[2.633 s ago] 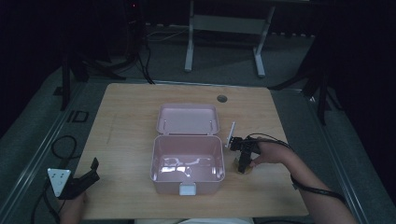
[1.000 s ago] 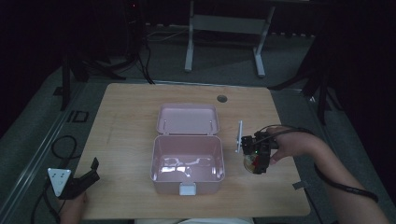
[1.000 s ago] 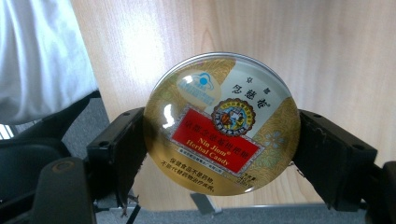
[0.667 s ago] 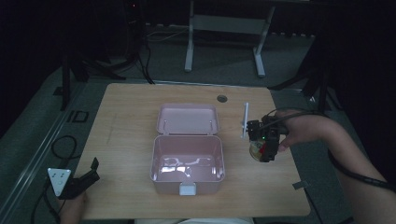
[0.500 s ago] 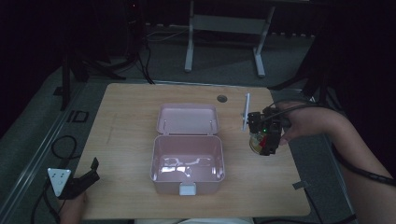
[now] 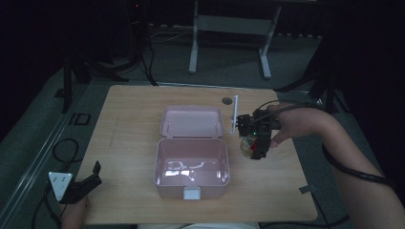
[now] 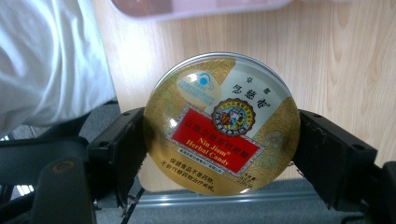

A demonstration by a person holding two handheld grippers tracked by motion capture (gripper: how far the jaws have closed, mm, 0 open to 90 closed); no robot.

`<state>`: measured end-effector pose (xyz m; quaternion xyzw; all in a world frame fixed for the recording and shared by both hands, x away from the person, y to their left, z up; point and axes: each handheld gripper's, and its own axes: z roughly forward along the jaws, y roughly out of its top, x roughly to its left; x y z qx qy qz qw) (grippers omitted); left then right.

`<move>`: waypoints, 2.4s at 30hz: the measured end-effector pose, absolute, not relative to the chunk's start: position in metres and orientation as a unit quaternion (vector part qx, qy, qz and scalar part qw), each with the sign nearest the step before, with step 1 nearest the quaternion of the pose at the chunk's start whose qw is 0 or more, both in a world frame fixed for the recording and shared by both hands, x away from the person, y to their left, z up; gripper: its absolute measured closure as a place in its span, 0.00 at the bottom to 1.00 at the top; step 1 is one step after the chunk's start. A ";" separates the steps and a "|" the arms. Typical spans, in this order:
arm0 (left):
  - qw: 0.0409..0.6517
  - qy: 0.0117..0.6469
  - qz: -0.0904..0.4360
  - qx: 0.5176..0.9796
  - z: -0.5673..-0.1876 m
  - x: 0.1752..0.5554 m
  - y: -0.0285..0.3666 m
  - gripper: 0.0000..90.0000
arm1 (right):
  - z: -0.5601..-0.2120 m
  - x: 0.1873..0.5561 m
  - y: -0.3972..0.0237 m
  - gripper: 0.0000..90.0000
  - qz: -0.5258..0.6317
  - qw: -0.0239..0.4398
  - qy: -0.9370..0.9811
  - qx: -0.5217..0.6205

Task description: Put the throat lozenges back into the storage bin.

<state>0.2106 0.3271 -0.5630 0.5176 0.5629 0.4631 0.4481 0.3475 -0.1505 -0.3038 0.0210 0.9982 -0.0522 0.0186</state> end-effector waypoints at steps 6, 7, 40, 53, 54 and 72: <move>0.448 0.563 0.463 0.518 -0.563 0.211 0.327 0.03 | -0.306 0.345 -0.129 0.23 -0.046 0.014 0.999 0.002; 0.448 0.563 0.463 0.518 -0.563 0.211 0.327 0.03 | -0.306 0.345 -0.129 0.23 -0.046 0.014 0.999 0.002; 0.450 0.563 0.462 0.516 -0.563 0.210 0.328 0.03 | -0.391 0.348 -0.060 0.23 -0.030 -0.042 0.998 -0.047; 0.450 0.563 0.461 0.517 -0.563 0.210 0.328 0.03 | -0.434 0.351 -0.057 0.23 -0.039 -0.052 0.997 -0.048; 0.450 0.563 0.462 0.517 -0.563 0.210 0.328 0.03 | -0.437 0.350 -0.057 0.23 -0.040 -0.052 0.997 -0.049; 0.452 0.563 0.460 0.518 -0.563 0.210 0.328 0.03 | -0.467 0.349 -0.054 0.21 -0.076 -0.066 0.994 -0.042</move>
